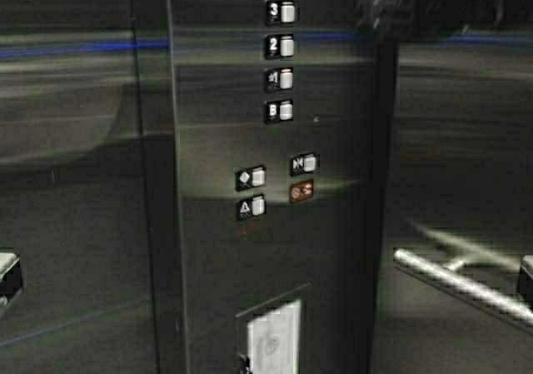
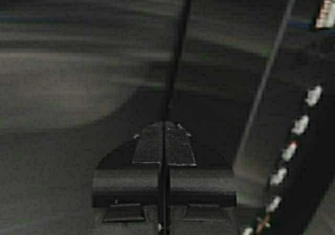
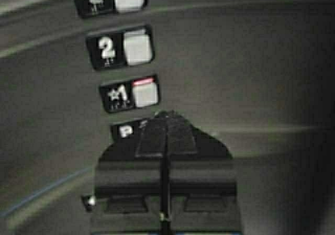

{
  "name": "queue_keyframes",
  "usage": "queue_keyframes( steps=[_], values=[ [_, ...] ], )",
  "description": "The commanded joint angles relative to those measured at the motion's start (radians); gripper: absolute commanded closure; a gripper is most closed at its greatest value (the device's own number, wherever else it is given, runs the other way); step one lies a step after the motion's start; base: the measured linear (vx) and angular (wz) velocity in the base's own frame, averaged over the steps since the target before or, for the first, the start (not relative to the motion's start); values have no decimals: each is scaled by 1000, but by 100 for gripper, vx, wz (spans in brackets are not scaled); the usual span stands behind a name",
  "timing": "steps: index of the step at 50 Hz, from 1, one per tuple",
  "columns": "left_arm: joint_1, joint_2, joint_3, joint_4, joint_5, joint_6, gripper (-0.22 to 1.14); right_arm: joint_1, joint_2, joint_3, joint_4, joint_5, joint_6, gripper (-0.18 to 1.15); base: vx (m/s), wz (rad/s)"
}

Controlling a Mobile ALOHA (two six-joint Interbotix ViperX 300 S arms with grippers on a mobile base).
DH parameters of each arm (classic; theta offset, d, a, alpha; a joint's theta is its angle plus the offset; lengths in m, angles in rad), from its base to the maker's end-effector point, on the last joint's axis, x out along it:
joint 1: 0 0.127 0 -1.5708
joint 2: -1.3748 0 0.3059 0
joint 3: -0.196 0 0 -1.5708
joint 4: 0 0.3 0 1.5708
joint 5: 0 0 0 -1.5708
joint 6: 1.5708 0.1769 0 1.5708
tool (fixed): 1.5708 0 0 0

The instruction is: Navigate to elevator, push the call button, then enter the elevator

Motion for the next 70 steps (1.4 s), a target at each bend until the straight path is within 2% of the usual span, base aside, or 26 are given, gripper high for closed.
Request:
queue_keyframes(
  steps=[1, 12, 22, 57, 70],
  values=[
    [-2, 5, -20, -3, -6, -3, 89, 3, -106, -2, 5, 114, 2, 92, -9, -3],
    [-2, -9, -23, -11, -6, -3, 89, 3, -224, -25, 9, 350, 57, 92, -12, -2],
    [-2, -14, -23, -12, -6, -5, 89, 3, -295, -32, 9, 453, 103, 92, -14, 9],
    [-3, 11, 9, -6, -29, 34, 89, 8, -305, -26, 3, 460, 89, 92, -13, 16],
    [-3, 20, 9, -11, -40, 31, 89, 8, -196, -66, 3, 407, 84, 92, -17, 2]
  ],
)
